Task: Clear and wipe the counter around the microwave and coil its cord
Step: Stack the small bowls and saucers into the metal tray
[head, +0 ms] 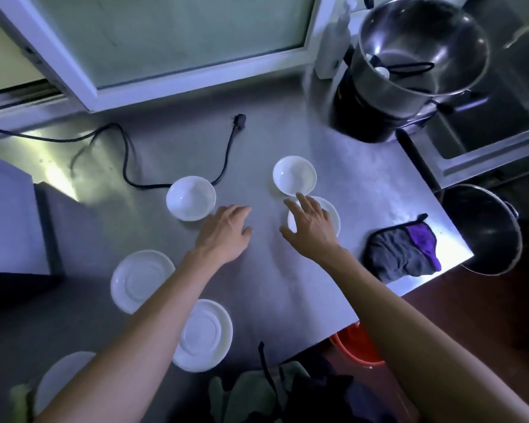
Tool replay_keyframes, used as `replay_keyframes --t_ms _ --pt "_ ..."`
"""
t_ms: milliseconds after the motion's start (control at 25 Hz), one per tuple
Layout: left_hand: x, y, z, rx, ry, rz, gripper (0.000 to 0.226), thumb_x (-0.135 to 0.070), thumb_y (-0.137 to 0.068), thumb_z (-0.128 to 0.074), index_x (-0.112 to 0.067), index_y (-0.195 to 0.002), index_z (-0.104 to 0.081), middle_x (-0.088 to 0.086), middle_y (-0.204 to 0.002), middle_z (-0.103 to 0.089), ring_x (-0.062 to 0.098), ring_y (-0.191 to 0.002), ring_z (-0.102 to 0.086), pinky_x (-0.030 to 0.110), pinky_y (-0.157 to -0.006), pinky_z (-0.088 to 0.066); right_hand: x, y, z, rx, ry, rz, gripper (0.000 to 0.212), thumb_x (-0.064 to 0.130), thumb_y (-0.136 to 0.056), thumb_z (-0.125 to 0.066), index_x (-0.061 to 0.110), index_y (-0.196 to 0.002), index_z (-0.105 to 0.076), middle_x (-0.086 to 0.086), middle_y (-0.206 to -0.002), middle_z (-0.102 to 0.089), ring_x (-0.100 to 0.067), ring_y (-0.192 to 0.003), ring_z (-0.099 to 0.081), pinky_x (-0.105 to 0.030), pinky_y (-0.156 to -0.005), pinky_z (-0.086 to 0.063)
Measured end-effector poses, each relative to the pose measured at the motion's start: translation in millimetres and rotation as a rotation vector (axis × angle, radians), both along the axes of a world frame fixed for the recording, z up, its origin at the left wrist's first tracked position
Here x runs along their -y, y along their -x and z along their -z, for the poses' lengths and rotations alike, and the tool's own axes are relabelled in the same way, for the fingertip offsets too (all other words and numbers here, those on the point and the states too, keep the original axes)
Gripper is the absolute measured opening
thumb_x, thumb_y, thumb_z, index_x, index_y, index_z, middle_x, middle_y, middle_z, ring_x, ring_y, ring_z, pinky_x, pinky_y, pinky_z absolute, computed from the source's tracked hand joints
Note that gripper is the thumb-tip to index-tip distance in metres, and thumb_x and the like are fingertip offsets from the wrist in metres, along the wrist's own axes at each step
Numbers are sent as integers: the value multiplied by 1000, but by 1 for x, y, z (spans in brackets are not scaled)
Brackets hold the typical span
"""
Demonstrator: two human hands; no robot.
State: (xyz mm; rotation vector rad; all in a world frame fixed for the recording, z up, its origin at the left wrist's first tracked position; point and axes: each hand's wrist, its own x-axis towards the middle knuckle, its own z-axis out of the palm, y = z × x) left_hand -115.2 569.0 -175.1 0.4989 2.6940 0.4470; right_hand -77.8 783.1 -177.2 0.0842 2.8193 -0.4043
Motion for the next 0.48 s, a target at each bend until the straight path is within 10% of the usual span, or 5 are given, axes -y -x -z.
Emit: replay_keyframes --t_ms 480 --pt "-69 76 7 -10 101 -122 48 -37 -96 -54 -20 -140 -47 -1 -143 -51 26 -129 -48 47 -98 -46 -46 124 41 9 -1 -129 88 64 -84 -60 32 -155 -19 -7 -166 -4 -31 -151 -3 -52 -117 -16"
